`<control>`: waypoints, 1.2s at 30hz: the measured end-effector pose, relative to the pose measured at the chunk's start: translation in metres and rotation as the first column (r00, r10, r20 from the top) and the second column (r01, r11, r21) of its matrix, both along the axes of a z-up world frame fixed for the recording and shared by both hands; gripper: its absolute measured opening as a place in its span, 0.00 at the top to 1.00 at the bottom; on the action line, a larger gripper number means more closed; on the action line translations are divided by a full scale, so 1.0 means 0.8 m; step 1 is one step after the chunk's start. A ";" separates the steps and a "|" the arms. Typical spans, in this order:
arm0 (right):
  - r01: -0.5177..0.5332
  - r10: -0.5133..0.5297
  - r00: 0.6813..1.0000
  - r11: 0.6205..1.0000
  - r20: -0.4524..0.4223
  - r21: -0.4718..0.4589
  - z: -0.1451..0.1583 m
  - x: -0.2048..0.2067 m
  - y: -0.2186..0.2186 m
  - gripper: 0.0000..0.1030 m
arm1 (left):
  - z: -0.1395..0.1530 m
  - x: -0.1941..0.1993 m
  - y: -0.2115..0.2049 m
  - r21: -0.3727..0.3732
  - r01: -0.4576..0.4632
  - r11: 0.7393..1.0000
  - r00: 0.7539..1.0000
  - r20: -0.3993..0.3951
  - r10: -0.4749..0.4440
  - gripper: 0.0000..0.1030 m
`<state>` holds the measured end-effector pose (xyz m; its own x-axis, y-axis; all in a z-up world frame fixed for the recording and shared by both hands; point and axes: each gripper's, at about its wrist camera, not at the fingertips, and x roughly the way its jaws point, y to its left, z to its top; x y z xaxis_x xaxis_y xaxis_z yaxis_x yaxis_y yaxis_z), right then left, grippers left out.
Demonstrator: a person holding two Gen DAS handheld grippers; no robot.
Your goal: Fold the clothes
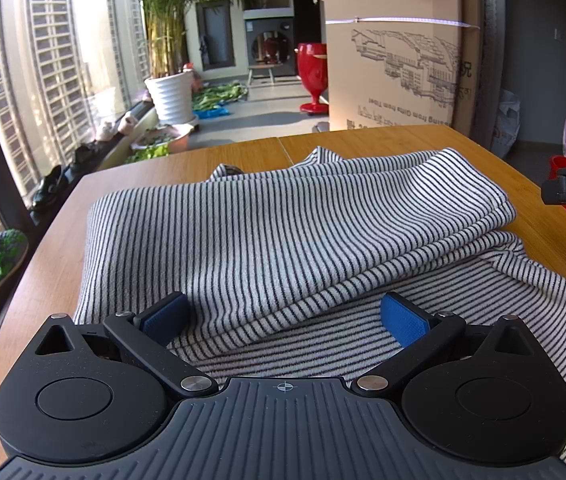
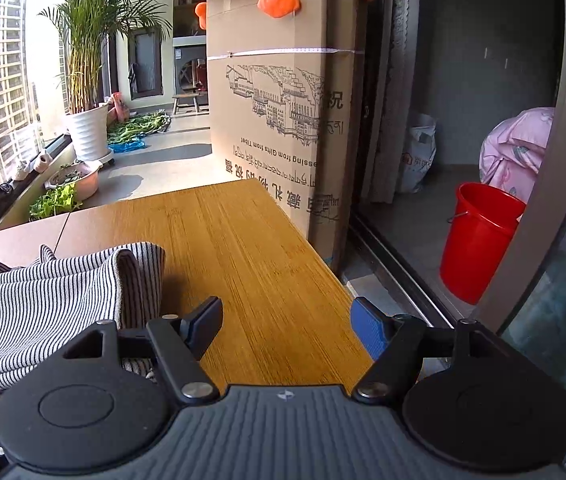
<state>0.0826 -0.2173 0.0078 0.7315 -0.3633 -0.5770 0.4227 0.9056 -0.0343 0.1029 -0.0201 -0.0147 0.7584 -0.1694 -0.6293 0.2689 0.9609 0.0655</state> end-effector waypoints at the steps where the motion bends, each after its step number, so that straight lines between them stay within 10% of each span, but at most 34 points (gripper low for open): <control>1: -0.001 0.001 1.000 1.000 0.001 -0.004 0.001 0.000 0.001 0.30 | 0.000 0.000 0.000 0.000 0.000 1.000 1.000 0.000 0.000 0.00; 26: -0.237 0.219 0.971 0.937 0.098 0.255 -0.021 0.022 -0.028 0.26 | 0.000 -0.008 -0.004 0.005 -0.002 1.000 1.000 0.004 0.002 0.00; 36: -0.510 0.412 0.844 0.815 0.342 0.275 0.012 0.008 -0.029 0.21 | 0.000 -0.004 -0.002 0.003 -0.002 1.000 1.000 0.002 0.002 0.00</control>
